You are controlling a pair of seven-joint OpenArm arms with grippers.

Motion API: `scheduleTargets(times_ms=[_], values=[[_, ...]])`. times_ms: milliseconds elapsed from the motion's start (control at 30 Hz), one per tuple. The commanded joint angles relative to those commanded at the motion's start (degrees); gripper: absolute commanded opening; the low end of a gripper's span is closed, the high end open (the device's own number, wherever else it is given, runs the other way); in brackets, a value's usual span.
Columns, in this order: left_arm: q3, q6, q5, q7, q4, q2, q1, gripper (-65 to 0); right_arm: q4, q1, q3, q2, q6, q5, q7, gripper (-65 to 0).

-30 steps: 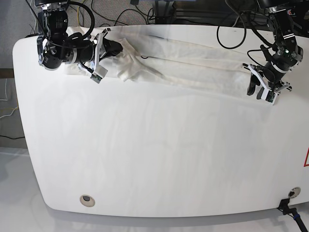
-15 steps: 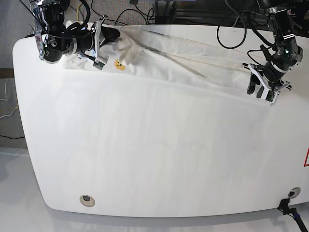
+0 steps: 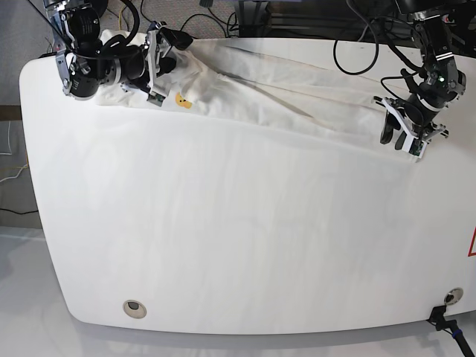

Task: Fold the T-shirt properly

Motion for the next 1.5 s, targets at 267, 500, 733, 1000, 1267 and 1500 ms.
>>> scheduleTargets(times_ms=[267, 500, 733, 1000, 1267, 1500], values=[[0.1, 0.0, 0.0, 0.0, -0.1, 0.0, -0.5, -45.1, 0.1, 4.1, 10.2, -0.4, 0.0, 9.1, 0.0, -24.4], [0.1, 0.0, 0.0, 0.0, -0.1, 0.0, -0.8, -45.1, -4.0, 4.3, 11.1, -3.5, -0.26, 3.0, 0.5, -24.4], [0.1, 0.0, 0.0, 0.0, -0.1, 0.0, -0.8, -45.1, -4.0, 2.5, 11.0, -9.4, -0.35, -2.1, 0.2, -24.4], [0.1, 0.0, 0.0, 0.0, -0.1, 0.0, -0.7, -45.1, -3.6, -1.0, 6.1, -10.5, -0.35, -2.0, 0.0, -24.4], [0.1, 0.0, 0.0, 0.0, -0.1, 0.0, -0.8, -45.1, -1.6, -3.8, 5.5, -9.8, -0.09, 10.5, 0.0, -24.4], [0.1, 0.0, 0.0, 0.0, -0.1, 0.0, -0.7, -45.1, -1.6, -6.8, 5.5, -5.8, -0.09, 14.7, 0.0, -24.4]])
